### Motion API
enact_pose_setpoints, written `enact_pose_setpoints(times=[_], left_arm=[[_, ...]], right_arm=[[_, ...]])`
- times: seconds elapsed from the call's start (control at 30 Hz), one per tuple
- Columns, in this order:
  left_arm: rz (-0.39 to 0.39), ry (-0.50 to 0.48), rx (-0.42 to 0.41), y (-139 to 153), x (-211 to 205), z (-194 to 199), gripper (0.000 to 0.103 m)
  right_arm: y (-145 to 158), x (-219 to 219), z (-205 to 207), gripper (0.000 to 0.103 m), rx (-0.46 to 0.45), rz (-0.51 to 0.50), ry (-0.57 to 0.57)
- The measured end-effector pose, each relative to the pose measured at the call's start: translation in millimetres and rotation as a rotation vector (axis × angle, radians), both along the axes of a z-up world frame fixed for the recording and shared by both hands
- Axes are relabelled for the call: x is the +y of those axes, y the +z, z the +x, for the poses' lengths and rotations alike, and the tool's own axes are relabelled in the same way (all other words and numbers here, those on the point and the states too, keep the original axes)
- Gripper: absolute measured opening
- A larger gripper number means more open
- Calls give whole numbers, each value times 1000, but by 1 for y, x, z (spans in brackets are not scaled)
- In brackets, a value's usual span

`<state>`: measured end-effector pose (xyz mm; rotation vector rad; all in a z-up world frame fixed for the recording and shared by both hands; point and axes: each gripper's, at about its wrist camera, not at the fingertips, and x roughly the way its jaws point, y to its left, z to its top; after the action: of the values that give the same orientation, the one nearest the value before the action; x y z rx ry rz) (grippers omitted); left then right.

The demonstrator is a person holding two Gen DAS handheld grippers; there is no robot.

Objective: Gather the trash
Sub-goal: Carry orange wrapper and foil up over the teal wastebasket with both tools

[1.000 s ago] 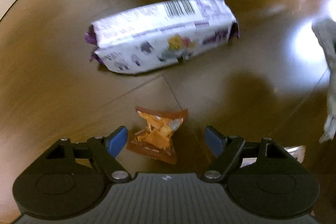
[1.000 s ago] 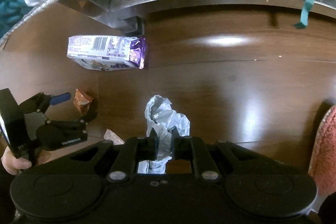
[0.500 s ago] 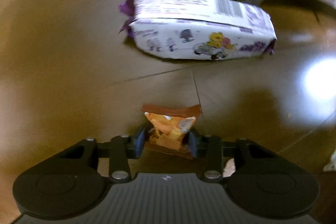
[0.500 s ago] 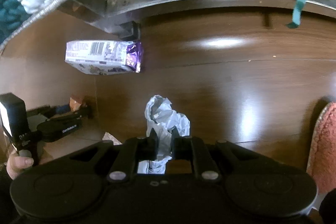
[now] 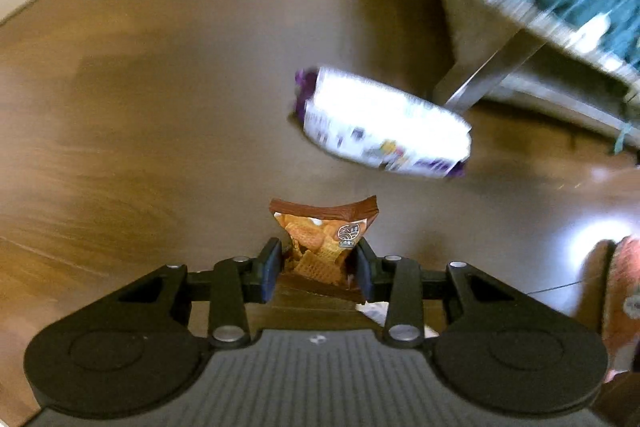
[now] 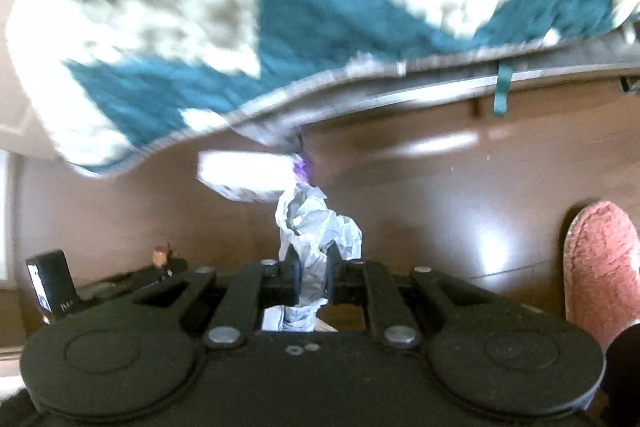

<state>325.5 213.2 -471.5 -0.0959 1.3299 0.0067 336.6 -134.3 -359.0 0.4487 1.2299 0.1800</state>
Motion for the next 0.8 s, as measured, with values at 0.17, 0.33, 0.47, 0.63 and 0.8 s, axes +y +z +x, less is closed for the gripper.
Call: enact_pose_setpoints(times=[0.17, 0.33, 0.47, 0.63, 0.8], left_arm=[[-1, 22, -114, 92, -15, -8, 37], [22, 21, -220, 183, -31, -13, 37], [56, -14, -298, 251, -52, -18, 37], [84, -54, -414, 326, -88, -26, 37], [68, -77, -481, 387, -122, -24, 38]], right_arm=[[74, -18, -26, 11, -131, 22, 0], [142, -36, -49, 11, -252, -16, 31], [201, -50, -61, 11, -373, -41, 65], [279, -72, -71, 10, -527, -54, 82], [345, -87, -77, 11, -678, -100, 121]])
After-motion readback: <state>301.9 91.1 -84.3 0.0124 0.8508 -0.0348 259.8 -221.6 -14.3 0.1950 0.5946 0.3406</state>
